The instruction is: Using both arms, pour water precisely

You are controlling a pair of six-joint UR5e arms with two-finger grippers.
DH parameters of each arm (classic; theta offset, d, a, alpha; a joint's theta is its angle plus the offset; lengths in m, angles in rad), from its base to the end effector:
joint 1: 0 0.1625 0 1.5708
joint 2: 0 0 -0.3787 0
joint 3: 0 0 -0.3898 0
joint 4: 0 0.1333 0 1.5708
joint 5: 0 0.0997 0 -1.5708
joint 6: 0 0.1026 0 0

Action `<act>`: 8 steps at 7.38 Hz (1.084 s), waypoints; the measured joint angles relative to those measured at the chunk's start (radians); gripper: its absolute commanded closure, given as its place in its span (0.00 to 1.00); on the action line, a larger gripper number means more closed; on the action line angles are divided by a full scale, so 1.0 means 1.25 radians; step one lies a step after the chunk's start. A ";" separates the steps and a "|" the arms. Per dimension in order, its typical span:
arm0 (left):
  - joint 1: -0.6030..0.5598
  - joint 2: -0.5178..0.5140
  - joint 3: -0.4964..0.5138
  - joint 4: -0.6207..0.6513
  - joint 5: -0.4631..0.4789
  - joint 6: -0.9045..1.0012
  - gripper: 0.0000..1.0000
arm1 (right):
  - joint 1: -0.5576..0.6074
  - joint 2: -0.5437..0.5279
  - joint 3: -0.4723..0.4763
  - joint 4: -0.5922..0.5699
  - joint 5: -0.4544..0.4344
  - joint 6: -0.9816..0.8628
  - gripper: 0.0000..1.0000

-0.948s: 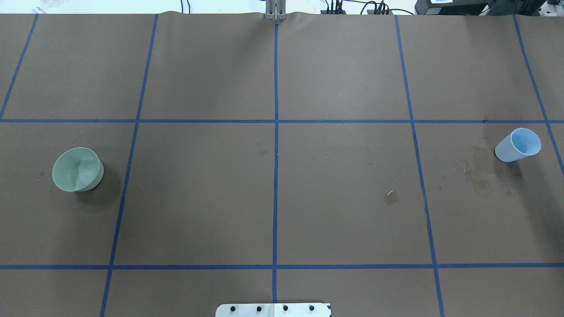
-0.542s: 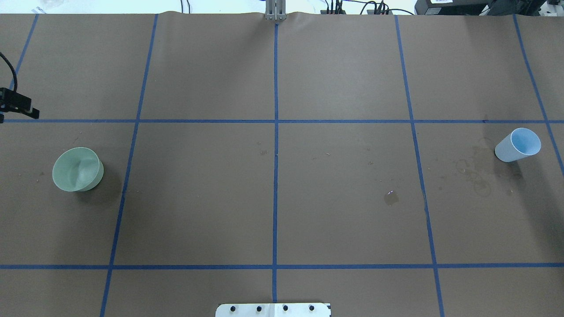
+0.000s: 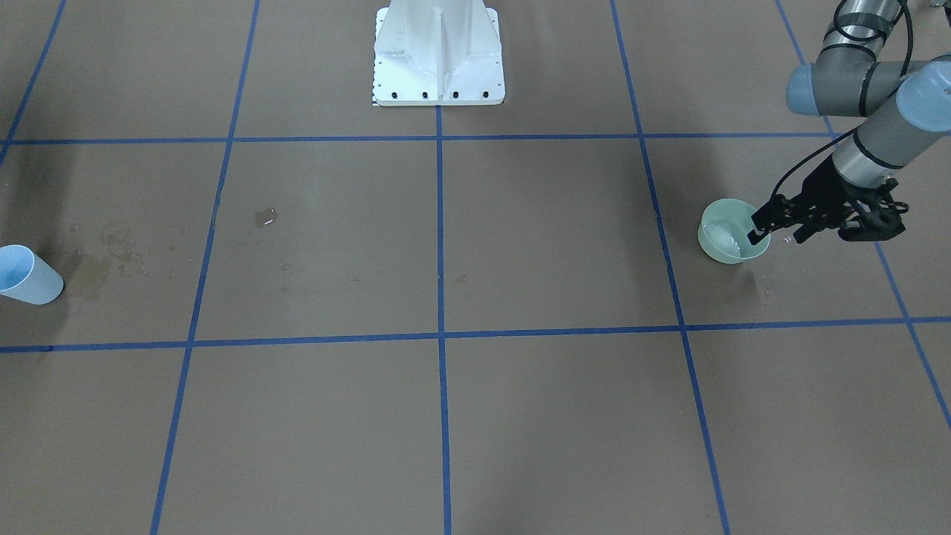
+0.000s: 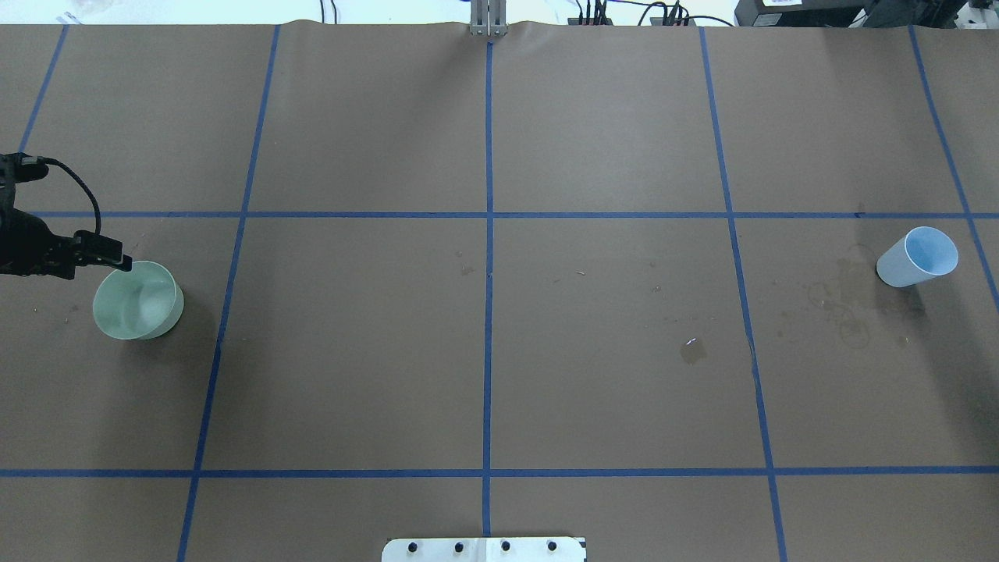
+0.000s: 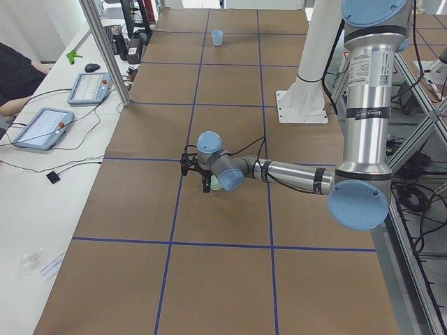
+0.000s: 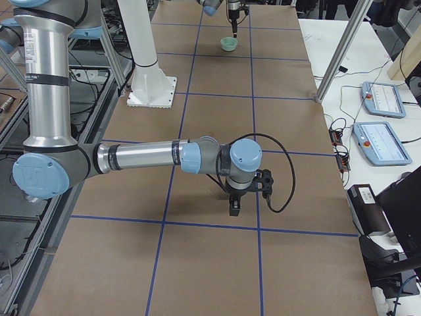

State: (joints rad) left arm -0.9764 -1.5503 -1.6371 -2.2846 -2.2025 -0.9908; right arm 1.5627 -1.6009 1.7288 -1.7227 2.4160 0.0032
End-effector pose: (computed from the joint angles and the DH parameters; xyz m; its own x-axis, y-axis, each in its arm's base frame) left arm 0.2259 -0.4640 0.5147 0.5813 -0.0702 -0.8107 0.1462 0.9891 0.0192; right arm 0.0527 -0.4737 0.5618 0.6637 0.0158 0.7478 0.0060 0.9996 -0.0264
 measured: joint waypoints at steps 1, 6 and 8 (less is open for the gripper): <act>0.004 0.008 0.001 -0.002 0.002 0.002 0.00 | 0.000 -0.001 0.000 0.000 0.000 0.000 0.00; 0.060 0.016 0.022 -0.003 0.003 0.008 1.00 | 0.000 -0.001 -0.005 0.000 0.000 0.000 0.00; 0.064 0.016 0.024 -0.004 0.001 0.008 1.00 | 0.000 0.000 -0.004 0.000 0.000 -0.001 0.00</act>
State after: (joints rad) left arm -0.8970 -1.5298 -1.6075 -2.2890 -2.2009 -0.9809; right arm 1.5628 -1.6013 1.7235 -1.7227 2.4160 0.0020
